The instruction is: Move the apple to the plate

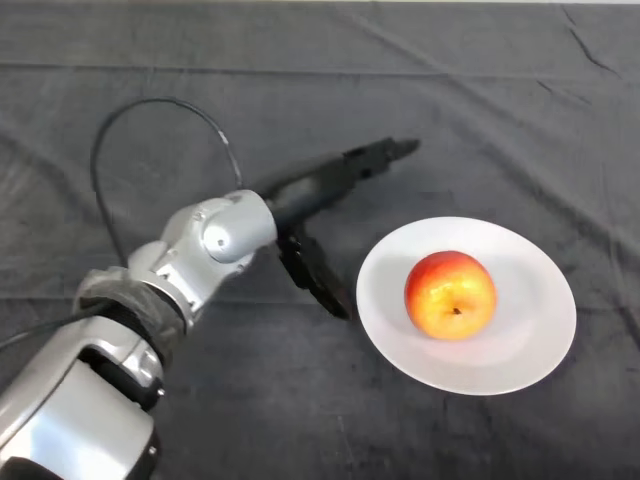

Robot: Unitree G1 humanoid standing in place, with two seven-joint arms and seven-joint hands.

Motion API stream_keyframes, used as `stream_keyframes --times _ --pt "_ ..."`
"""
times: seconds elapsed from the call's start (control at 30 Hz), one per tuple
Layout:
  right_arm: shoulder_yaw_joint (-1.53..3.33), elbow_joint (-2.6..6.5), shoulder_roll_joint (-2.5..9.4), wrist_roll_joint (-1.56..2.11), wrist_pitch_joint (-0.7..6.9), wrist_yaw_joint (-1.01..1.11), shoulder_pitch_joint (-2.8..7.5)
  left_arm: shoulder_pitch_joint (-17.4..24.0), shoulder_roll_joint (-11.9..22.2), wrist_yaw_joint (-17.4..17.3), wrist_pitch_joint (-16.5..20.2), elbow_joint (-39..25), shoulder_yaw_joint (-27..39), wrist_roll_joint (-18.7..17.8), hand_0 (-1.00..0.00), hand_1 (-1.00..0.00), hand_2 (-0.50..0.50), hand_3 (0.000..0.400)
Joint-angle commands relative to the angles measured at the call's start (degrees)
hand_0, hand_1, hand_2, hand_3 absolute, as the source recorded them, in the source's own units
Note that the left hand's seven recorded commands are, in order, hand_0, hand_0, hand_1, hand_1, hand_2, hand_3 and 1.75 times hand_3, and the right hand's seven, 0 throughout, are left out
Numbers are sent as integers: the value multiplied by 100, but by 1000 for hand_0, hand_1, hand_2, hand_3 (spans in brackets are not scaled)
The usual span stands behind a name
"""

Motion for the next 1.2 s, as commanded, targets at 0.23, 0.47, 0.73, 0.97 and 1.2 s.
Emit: stream_keyframes --times 0.23,0.47,0.73,0.97,1.2 --pt "170 332 314 -130 49 106 443 -59 513 124 -211 81 429 -253 0 0 0 0" --pt "170 329 314 -129 50 106 444 183 966 134 -283 155 827 -390 0 0 0 0" --pt "170 324 314 -128 52 106 447 508 1362 246 -229 262 1278 -546 0 0 0 0" --pt "169 318 314 -127 55 107 450 795 1512 354 -169 307 1597 -661 0 0 0 0" --pt "168 310 314 -125 58 108 454 1116 1684 361 -156 329 1929 -817 0 0 0 0"
